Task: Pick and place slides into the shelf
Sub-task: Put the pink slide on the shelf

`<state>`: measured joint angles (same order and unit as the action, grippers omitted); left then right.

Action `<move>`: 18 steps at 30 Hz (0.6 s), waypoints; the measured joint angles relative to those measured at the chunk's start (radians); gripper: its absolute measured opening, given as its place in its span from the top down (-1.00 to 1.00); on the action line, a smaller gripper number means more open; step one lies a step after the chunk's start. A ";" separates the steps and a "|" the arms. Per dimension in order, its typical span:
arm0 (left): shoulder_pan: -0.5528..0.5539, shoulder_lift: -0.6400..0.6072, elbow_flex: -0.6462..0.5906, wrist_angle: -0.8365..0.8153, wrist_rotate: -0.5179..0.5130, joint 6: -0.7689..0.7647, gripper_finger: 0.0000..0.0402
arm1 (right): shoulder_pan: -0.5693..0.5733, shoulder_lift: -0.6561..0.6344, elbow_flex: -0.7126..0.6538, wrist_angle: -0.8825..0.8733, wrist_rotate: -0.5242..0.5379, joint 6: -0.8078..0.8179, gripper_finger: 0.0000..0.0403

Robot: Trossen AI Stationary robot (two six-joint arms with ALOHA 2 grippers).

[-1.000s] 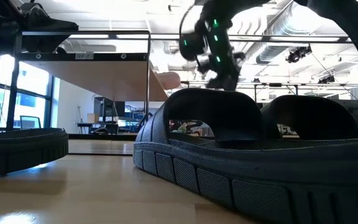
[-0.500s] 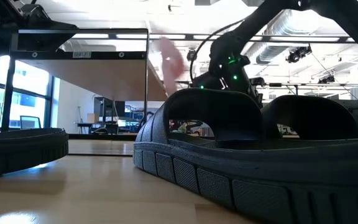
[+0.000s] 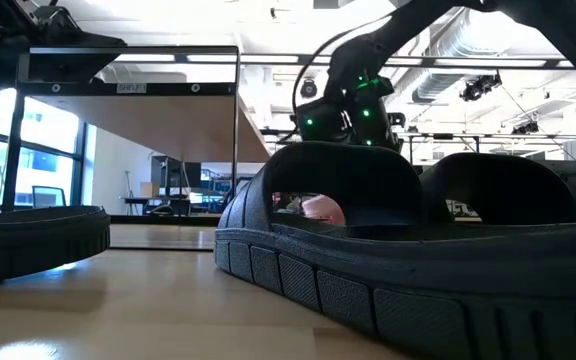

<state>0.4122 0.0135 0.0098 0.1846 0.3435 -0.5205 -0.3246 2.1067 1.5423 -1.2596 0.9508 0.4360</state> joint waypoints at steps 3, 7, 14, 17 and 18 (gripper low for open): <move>0.000 0.000 0.000 0.000 0.000 0.000 0.99 | 0.006 0.000 0.018 0.001 -0.008 -0.026 0.39; 0.000 0.000 0.000 -0.001 0.000 0.000 0.99 | 0.006 0.000 0.033 0.007 -0.065 -0.076 0.39; 0.000 0.000 0.000 -0.007 0.005 0.000 0.99 | 0.028 -0.099 0.032 0.011 -0.029 -0.105 0.39; 0.000 0.000 0.000 -0.020 0.005 0.000 0.99 | 0.066 -0.185 0.020 0.039 -0.017 -0.127 0.39; 0.000 0.000 0.000 -0.028 0.005 0.000 0.99 | 0.082 -0.224 -0.003 0.077 -0.016 -0.151 0.39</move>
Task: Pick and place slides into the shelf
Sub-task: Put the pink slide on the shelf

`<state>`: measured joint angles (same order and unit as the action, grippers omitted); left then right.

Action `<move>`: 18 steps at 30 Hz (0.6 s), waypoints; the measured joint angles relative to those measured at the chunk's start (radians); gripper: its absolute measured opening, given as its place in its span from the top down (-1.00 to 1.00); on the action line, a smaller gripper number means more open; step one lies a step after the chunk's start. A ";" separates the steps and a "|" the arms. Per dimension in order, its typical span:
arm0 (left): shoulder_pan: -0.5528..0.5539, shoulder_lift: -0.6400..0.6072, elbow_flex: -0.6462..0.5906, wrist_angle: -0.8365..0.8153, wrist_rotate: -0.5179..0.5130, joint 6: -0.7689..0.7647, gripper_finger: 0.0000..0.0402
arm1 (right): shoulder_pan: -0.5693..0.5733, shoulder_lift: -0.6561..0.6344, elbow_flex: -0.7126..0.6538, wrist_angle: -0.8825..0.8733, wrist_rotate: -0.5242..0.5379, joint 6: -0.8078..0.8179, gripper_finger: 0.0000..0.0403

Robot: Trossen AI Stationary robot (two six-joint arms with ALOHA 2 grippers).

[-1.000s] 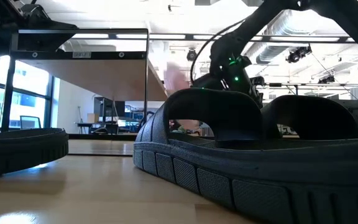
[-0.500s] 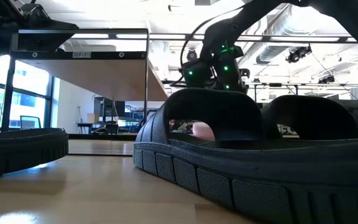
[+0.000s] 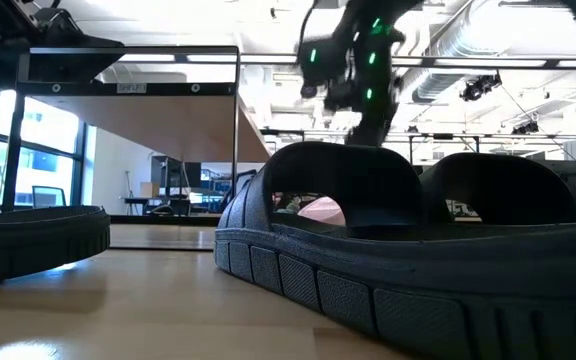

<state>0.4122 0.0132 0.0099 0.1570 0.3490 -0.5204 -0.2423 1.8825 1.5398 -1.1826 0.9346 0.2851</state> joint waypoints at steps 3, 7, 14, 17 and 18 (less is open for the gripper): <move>0.000 0.000 0.000 -0.015 0.000 0.013 0.99 | 0.052 -0.133 -0.131 0.214 -0.076 -0.112 0.39; 0.000 0.000 0.000 -0.019 0.000 0.016 0.99 | 0.077 -0.328 -0.383 0.537 -0.373 -0.100 0.39; 0.000 0.000 0.000 0.007 -0.001 0.017 0.99 | -0.037 -0.527 -0.648 0.813 -0.756 0.286 0.39; 0.000 0.000 0.000 0.033 -0.001 0.017 0.99 | -0.079 -0.522 -0.704 0.903 -0.881 0.345 0.39; 0.000 0.000 0.000 0.036 -0.001 0.017 0.99 | -0.090 -0.511 -0.718 0.939 -0.918 0.354 0.39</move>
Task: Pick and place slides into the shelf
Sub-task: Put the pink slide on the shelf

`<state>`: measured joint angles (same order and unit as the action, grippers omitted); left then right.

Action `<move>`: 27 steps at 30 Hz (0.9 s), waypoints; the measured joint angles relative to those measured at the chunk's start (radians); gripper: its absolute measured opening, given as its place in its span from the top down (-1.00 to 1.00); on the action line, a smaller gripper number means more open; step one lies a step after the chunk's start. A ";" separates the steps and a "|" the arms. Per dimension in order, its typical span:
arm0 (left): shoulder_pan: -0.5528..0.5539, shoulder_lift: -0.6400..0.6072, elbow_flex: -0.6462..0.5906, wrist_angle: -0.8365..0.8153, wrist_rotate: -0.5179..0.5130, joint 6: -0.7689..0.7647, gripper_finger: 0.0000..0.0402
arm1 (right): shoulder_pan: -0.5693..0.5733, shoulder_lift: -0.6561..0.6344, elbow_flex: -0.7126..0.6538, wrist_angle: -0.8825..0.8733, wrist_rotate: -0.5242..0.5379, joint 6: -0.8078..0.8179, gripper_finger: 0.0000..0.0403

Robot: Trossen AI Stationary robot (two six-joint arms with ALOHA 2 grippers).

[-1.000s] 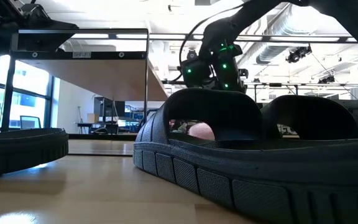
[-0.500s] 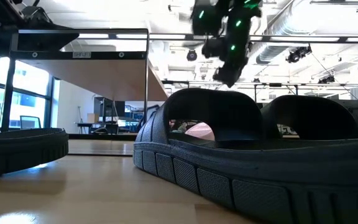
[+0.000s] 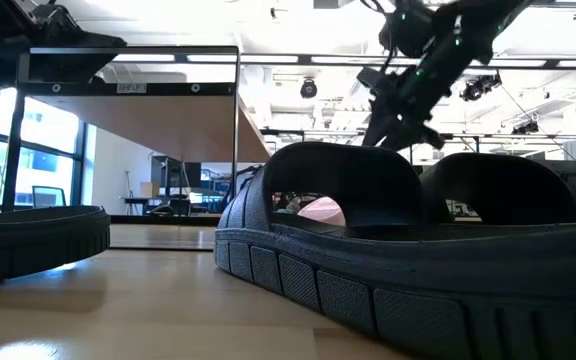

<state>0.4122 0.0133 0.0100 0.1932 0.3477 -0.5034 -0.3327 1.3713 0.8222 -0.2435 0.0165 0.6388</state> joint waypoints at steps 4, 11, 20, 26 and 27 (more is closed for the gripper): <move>0.000 0.000 0.000 0.021 -0.007 0.001 0.99 | -0.044 0.060 -0.020 0.089 -0.104 0.017 0.39; 0.000 0.000 0.000 0.050 -0.007 0.001 0.99 | -0.111 0.170 -0.020 0.119 -0.143 0.066 0.39; 0.000 0.000 0.000 0.047 -0.008 0.001 0.99 | -0.126 0.253 -0.020 0.255 -0.202 0.151 0.39; 0.000 0.000 0.000 0.043 -0.008 0.001 0.99 | -0.125 0.271 -0.019 0.257 -0.202 0.196 0.34; 0.000 0.000 0.000 0.043 -0.008 0.001 0.99 | -0.125 0.271 -0.019 0.242 -0.203 0.203 0.32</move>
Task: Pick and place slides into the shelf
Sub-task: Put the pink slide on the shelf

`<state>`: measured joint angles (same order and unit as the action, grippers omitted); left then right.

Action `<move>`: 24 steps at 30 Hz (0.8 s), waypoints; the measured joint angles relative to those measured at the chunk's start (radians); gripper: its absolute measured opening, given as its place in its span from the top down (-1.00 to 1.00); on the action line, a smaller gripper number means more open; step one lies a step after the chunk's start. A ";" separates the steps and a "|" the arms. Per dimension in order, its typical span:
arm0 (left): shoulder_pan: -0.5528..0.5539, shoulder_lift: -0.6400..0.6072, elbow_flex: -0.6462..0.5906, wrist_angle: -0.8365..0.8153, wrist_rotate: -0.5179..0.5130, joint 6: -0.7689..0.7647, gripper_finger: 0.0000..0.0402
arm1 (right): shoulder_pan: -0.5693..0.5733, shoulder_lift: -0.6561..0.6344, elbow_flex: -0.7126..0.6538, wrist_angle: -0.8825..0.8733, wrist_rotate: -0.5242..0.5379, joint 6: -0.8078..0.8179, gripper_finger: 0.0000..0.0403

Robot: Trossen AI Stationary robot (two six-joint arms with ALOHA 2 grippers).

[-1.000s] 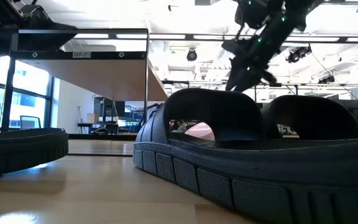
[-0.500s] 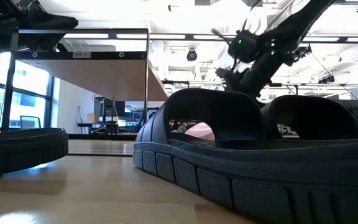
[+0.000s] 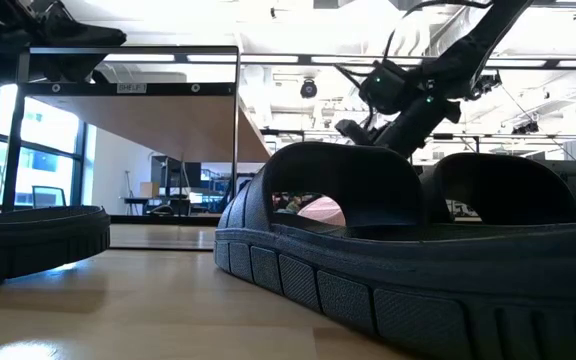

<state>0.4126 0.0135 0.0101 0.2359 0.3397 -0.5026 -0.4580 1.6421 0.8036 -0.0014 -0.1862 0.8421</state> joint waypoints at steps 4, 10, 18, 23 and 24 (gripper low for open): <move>0.000 0.000 0.000 0.000 0.010 0.000 0.99 | 0.000 0.000 0.000 -0.017 0.007 0.016 0.21; 0.000 0.000 0.000 -0.001 0.013 0.000 0.99 | -0.003 0.000 0.000 0.001 0.033 0.050 0.04; 0.000 0.000 0.000 -0.001 0.014 0.000 0.99 | -0.003 0.011 0.000 0.028 0.103 0.087 -0.02; 0.000 0.000 0.000 -0.001 0.016 0.000 0.99 | 0.000 0.086 0.000 0.113 0.051 0.125 -0.02; 0.000 0.000 0.000 -0.001 0.016 0.000 0.99 | 0.001 0.104 0.000 0.130 0.050 0.132 -0.02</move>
<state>0.4126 0.0135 0.0101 0.2352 0.3557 -0.5026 -0.4568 1.7460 0.8032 0.1289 -0.1360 0.9736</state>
